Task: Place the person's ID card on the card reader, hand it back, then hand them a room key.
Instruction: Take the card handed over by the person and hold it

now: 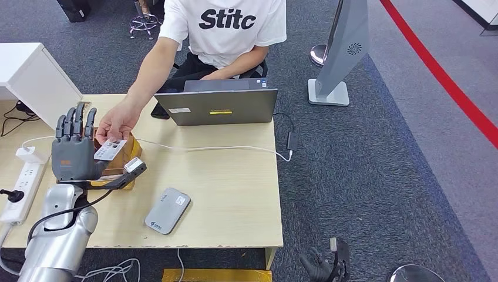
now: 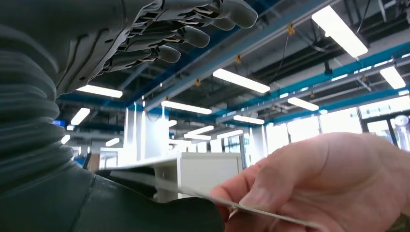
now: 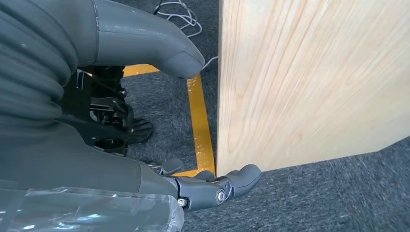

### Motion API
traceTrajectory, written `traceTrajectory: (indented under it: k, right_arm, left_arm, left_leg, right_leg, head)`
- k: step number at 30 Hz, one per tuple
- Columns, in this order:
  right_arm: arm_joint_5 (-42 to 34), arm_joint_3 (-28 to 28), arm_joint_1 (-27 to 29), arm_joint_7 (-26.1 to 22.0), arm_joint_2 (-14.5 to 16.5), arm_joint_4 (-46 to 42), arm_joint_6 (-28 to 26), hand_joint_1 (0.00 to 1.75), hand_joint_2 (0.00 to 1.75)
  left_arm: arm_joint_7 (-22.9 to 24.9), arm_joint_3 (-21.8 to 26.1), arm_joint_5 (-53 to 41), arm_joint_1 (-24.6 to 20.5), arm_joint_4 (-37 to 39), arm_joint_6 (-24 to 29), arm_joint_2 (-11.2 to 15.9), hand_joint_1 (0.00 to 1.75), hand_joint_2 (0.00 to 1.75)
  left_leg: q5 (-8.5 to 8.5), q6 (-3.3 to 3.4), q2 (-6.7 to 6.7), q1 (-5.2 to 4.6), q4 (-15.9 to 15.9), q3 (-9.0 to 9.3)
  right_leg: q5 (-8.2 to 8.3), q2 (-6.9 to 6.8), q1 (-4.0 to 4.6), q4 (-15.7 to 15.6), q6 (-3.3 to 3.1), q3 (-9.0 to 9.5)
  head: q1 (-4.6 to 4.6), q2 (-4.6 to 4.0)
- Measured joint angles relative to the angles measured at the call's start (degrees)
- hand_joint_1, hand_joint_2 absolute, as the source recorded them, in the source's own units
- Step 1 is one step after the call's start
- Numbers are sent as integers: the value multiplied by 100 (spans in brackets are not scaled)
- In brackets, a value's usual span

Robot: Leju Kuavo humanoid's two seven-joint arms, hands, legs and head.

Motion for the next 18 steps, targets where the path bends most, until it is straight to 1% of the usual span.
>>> traceTrajectory:
  k: [3,4,18]
  right_arm:
    - [-4,38,-9,25,3,8,-16,0,175]
    - [-11,51,-10,27,3,9,-17,0,175]
    - [-74,142,-9,26,3,9,-32,0,175]
  left_arm:
    - [106,-13,-375,-101,45,222,76,155,175]
    - [106,-14,-424,-112,50,260,90,175,175]
    - [-8,-11,-469,-90,-90,306,100,175,175]
  left_leg:
    - [0,0,0,0,0,0]
    - [0,0,0,0,0,0]
    - [0,0,-2,1,0,-3]
  right_leg:
    - [0,0,1,0,0,0]
    - [0,0,1,0,0,0]
    - [0,-2,1,0,0,0]
  head:
    - [-1,0]
    - [-1,0]
    - [-1,0]
